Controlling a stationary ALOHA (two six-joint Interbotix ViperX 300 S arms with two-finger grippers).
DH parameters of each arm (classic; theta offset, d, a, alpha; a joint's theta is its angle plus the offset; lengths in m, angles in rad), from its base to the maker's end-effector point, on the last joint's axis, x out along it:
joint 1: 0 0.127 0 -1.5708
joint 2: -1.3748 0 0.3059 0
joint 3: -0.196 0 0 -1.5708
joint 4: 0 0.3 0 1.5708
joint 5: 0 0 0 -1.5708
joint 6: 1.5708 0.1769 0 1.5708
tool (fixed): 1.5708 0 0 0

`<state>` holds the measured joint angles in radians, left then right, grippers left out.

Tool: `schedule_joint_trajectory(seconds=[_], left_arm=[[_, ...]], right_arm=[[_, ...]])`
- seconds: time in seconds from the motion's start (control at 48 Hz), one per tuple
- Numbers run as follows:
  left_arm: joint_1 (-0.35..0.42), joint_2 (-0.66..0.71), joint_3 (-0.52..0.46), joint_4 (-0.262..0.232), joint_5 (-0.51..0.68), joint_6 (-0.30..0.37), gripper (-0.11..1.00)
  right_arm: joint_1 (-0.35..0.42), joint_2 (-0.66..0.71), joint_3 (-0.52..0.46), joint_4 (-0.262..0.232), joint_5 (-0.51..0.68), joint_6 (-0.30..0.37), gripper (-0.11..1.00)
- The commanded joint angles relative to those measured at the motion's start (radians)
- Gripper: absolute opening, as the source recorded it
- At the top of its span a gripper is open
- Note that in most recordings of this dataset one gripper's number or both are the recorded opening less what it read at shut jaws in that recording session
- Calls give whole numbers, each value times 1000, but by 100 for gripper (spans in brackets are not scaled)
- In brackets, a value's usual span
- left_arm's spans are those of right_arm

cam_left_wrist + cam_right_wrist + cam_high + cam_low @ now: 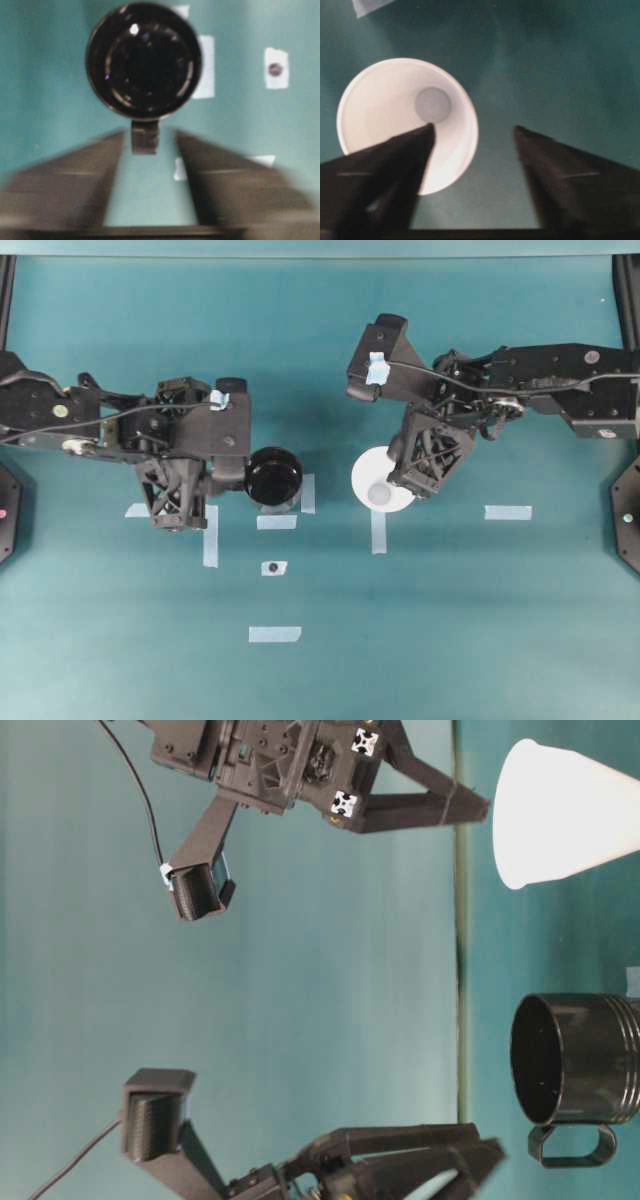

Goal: Holding the cup holder with the left arm, the right arm places the cup into the cup holder.
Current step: 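Lower left gripper onto holder handle and right gripper around cup rim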

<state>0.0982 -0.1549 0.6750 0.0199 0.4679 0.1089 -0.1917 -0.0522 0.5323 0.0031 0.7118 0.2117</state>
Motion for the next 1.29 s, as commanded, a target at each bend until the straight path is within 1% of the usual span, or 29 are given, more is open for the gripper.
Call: schedule_joint_trajectory(seconds=[0.0, 0.062, 0.104, 0.229, 0.562, 0.75, 1.271], left_arm=[[-3, 0, -12, 2, -6, 5, 80], [-5, 6, -14, 2, -6, 5, 93], [-5, 9, -14, 2, -3, 5, 96], [-5, 20, -12, 2, -3, 5, 91], [-5, 87, -12, 2, -3, -3, 91], [-5, 138, -21, 2, -3, -3, 90], [18, 161, -28, 2, -14, -2, 90]], right_arm=[[-2, -40, -25, -2, -5, 2, 89], [-2, -38, -25, -2, -3, 2, 97], [-2, -38, -25, -2, -3, 2, 98], [-2, -38, -21, -3, 0, 3, 96], [-34, -14, -5, -3, -6, 3, 96], [-37, 14, 2, -3, -23, 2, 96], [-35, 84, 2, -3, -54, 6, 96]])
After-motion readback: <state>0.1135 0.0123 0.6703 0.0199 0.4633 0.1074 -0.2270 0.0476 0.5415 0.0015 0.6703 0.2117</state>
